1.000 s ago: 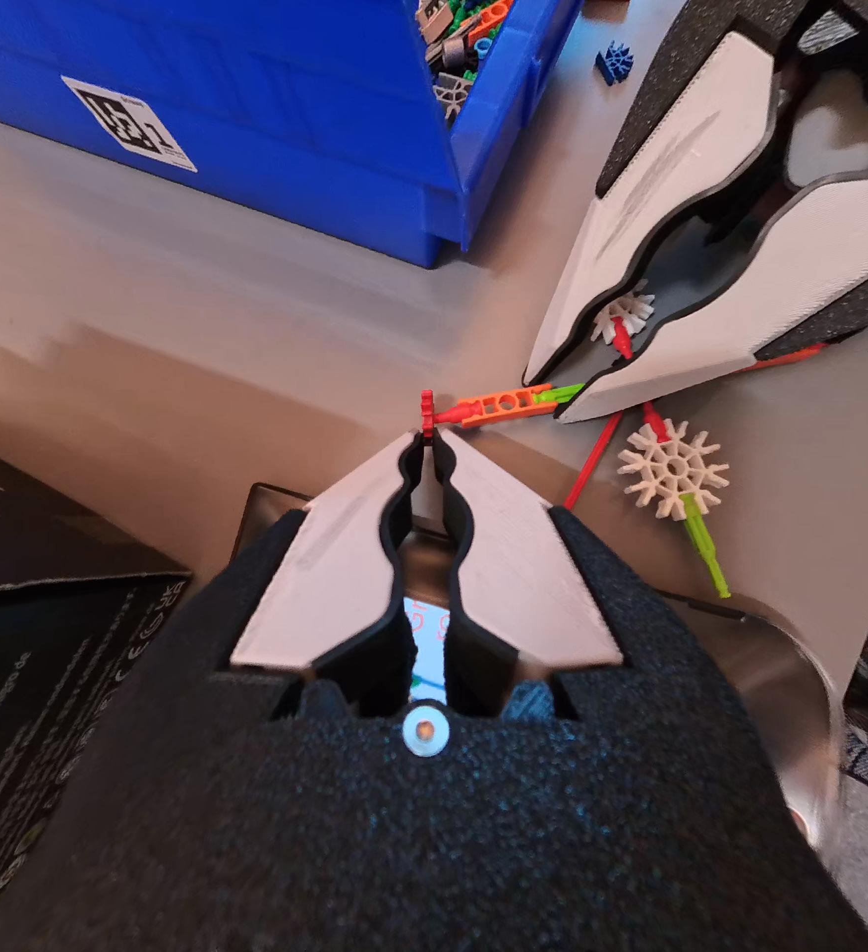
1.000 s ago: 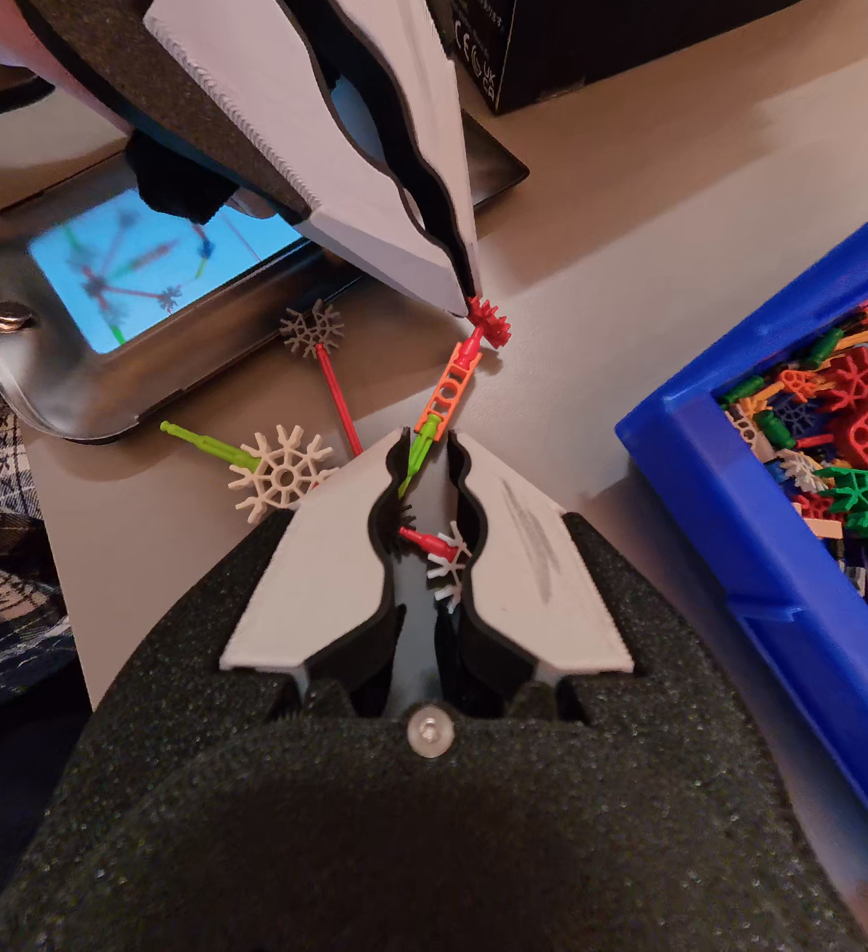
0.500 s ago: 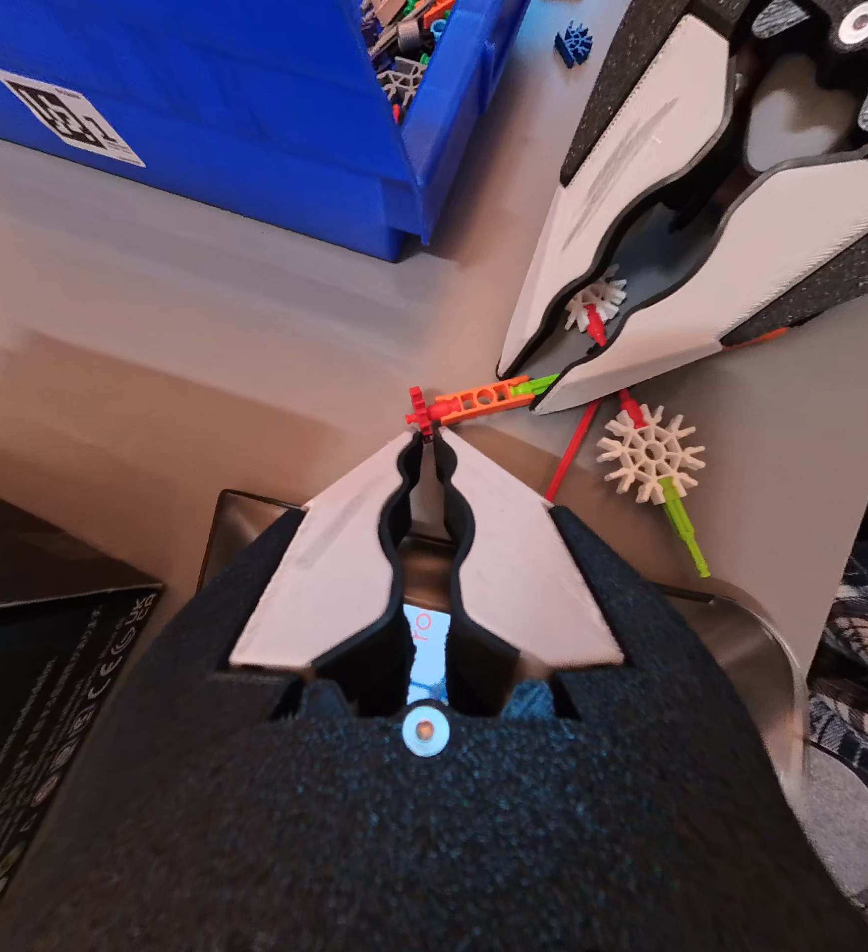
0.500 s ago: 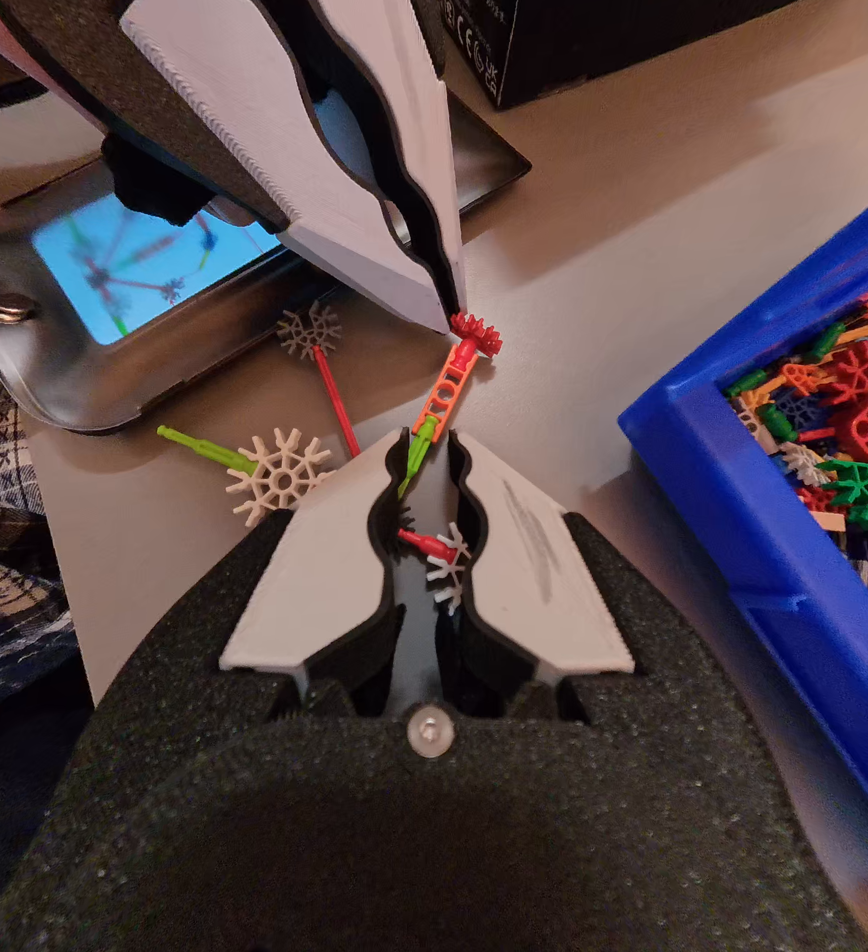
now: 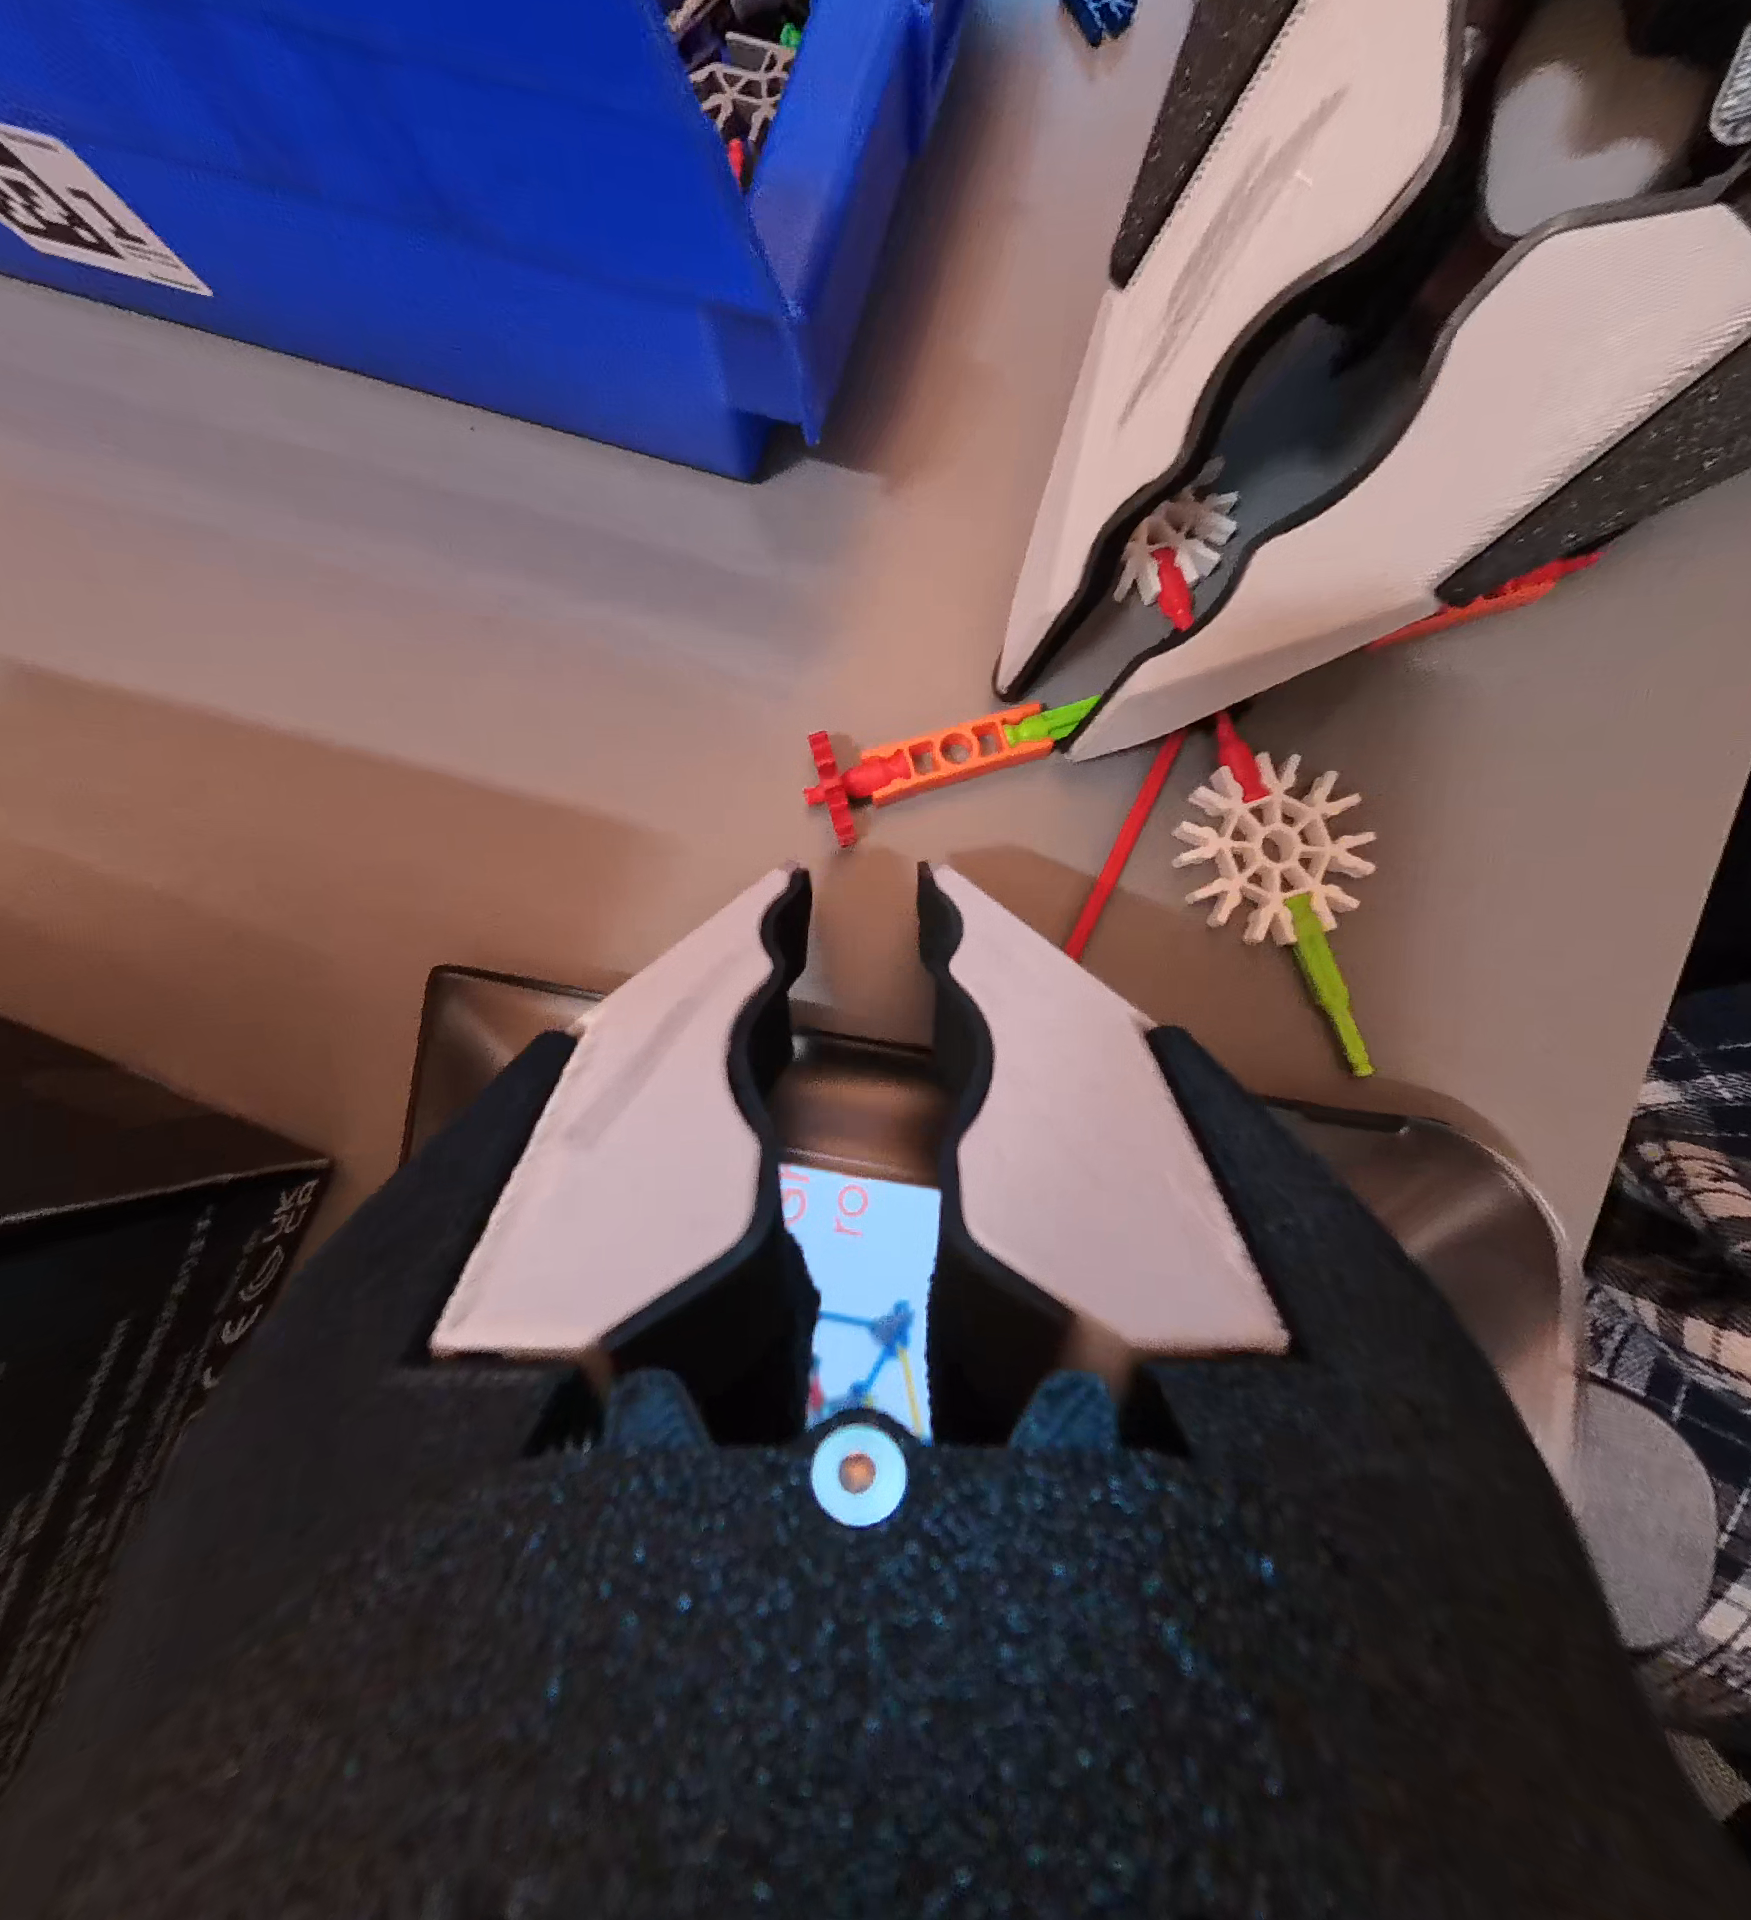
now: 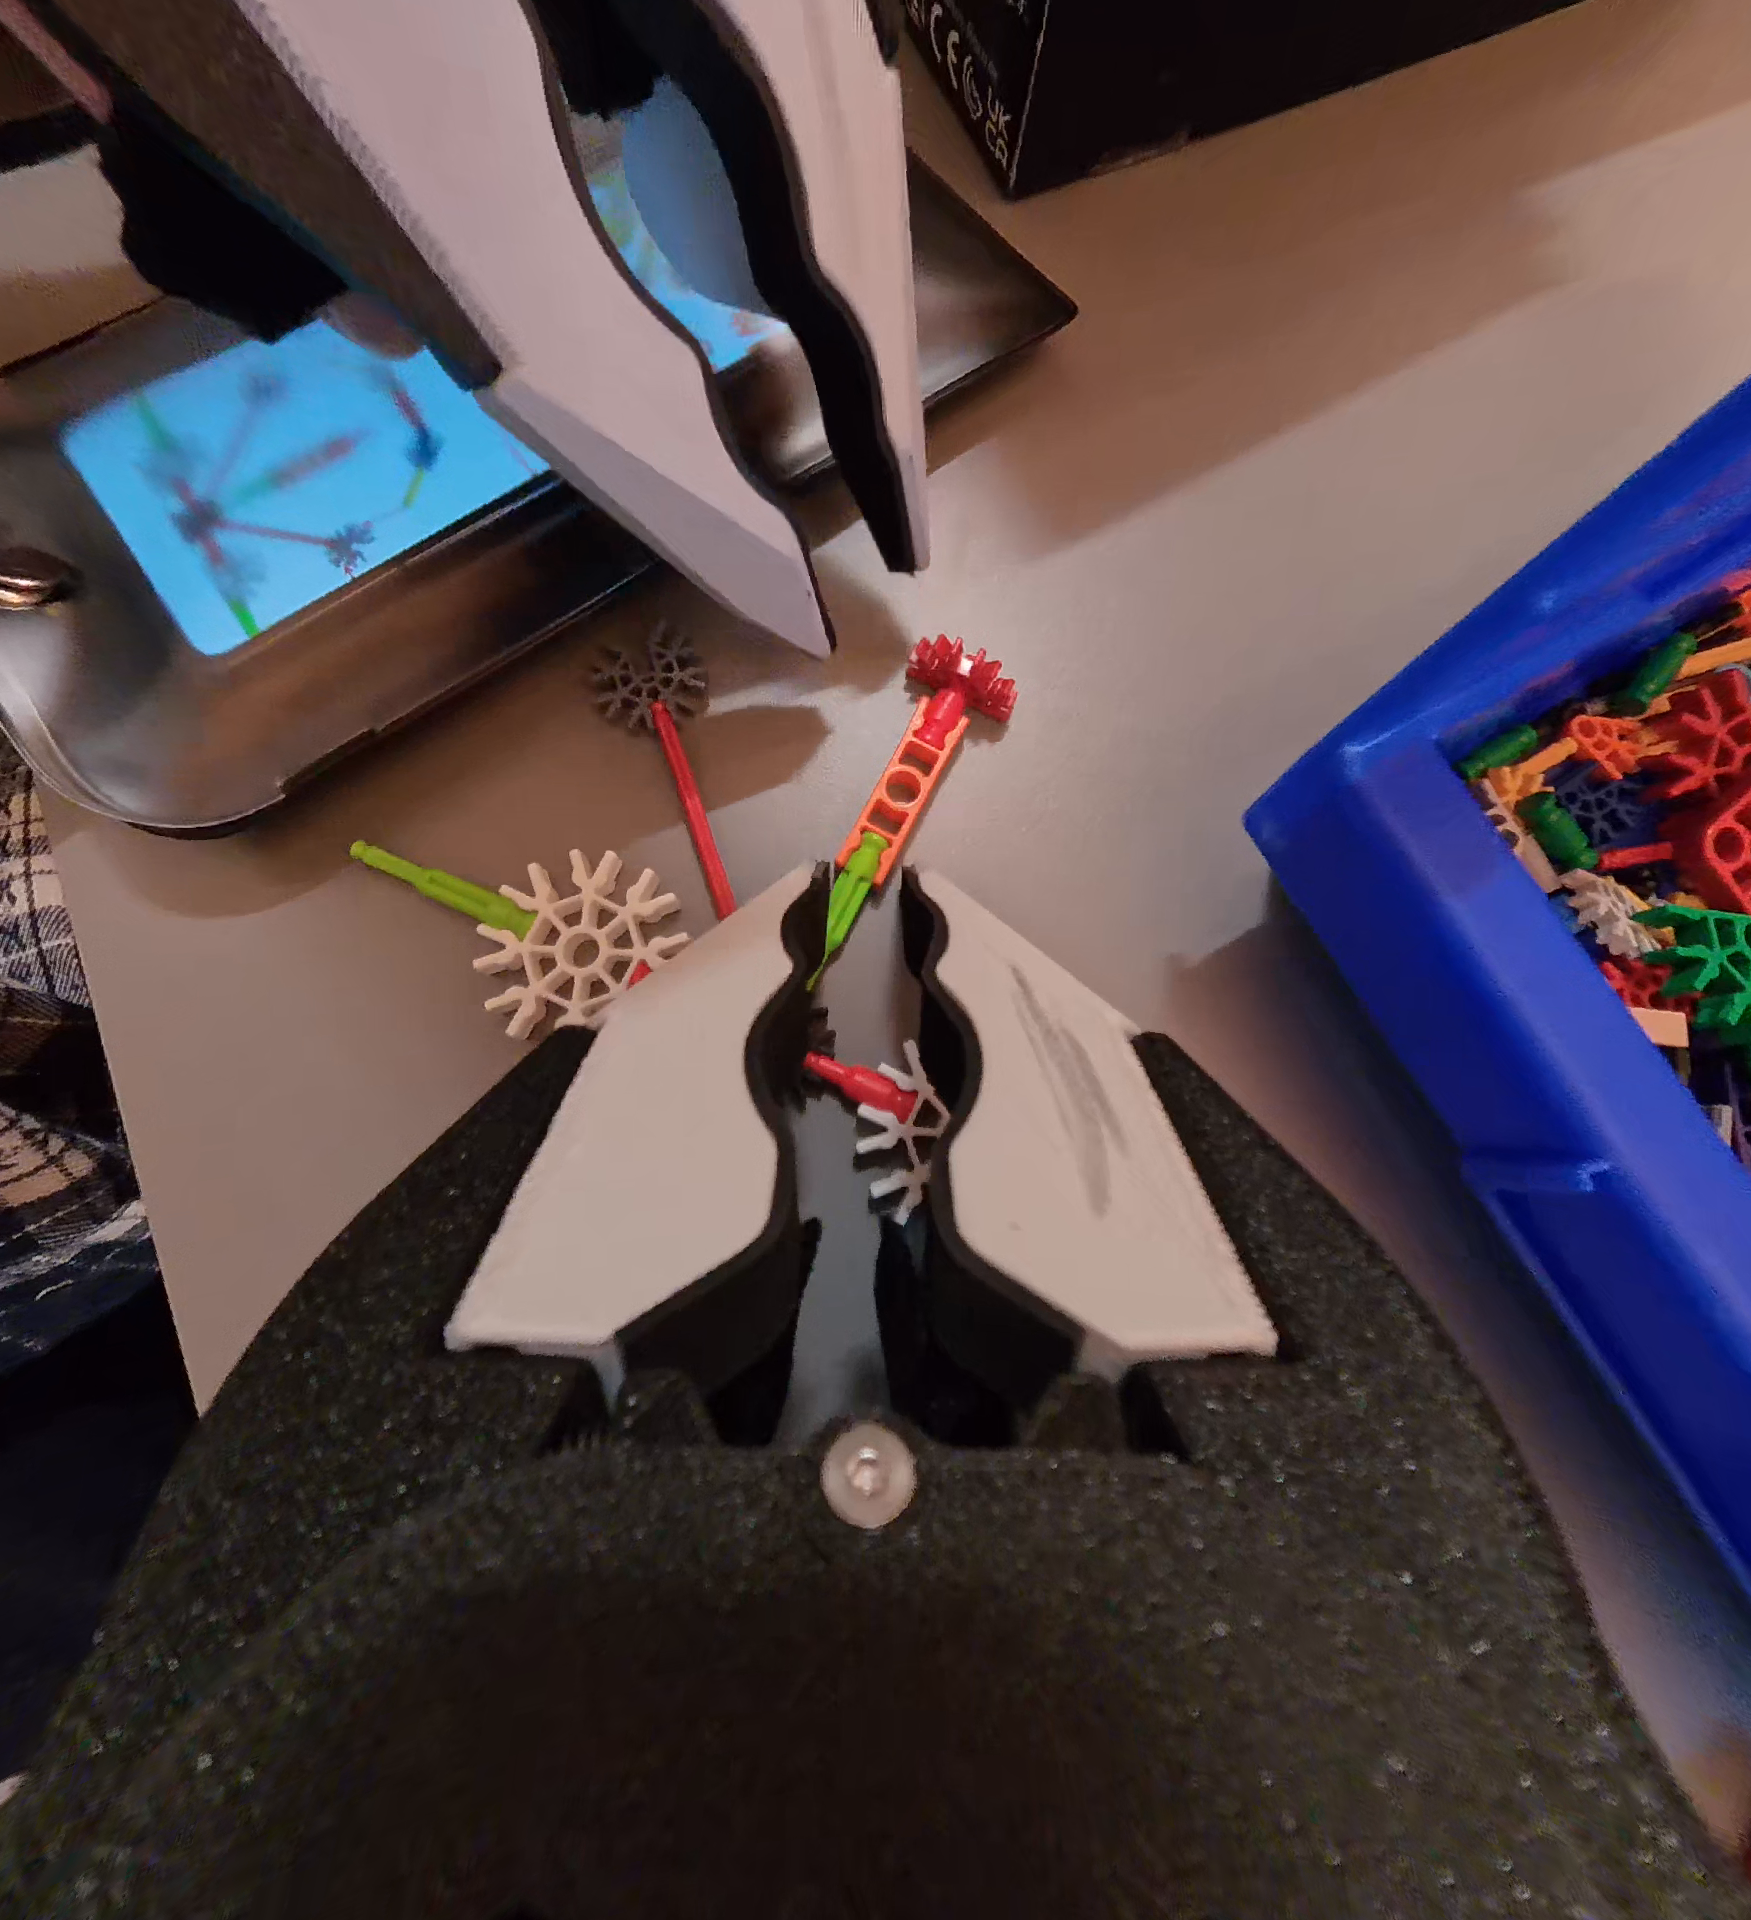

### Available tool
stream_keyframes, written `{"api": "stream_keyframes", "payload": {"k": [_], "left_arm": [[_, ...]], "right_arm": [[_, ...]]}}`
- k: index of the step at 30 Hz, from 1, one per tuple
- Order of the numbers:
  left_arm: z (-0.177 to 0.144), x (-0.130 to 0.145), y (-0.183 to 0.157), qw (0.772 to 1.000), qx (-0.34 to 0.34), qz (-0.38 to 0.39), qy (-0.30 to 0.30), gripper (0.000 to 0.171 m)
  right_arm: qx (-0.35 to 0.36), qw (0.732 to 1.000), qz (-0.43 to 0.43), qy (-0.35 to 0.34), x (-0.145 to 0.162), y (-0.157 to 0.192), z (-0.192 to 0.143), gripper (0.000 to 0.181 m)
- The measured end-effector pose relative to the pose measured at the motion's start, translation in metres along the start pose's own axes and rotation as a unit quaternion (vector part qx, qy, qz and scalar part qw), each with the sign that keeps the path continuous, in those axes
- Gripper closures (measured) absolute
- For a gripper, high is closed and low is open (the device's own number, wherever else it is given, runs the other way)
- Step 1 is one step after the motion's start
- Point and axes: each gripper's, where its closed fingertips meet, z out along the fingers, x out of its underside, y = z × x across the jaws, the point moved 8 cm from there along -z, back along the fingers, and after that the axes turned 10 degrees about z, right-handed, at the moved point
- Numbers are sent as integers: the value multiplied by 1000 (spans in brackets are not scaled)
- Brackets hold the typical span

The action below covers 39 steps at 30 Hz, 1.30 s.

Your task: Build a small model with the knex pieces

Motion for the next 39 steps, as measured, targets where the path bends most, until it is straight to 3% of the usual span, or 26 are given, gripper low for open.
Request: {"api": "stream_keyframes", "payload": {"k": [16,39], "left_arm": [[-25,4,12,999,-18,27,-10,153],[-47,13,15,998,-37,37,-38,153]], "right_arm": [[0,1000,13,-26,-4,-20,-33,162],[-11,999,-34,-17,-16,-6,-17,160]]}}
